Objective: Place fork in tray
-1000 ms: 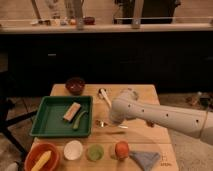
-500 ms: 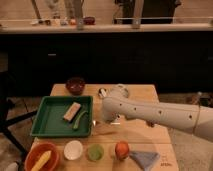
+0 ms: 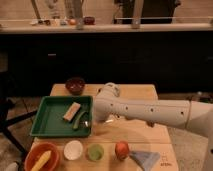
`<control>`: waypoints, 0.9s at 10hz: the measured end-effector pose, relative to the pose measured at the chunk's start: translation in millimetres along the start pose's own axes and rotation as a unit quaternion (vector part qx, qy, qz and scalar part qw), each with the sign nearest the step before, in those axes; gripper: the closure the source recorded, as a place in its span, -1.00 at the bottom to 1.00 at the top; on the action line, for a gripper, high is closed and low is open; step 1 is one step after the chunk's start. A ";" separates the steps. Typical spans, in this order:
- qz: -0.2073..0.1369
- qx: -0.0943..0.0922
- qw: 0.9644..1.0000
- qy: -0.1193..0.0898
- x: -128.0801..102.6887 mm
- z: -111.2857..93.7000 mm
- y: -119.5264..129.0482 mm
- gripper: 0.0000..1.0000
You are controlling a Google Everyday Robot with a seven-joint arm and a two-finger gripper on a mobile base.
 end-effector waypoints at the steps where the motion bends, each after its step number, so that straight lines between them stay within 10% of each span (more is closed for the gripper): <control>1: -0.011 0.000 1.000 0.000 -5.2 -0.7 -1.2 1.00; 9: -0.102 -0.014 0.995 -0.010 -88.5 22.9 -18.6 1.00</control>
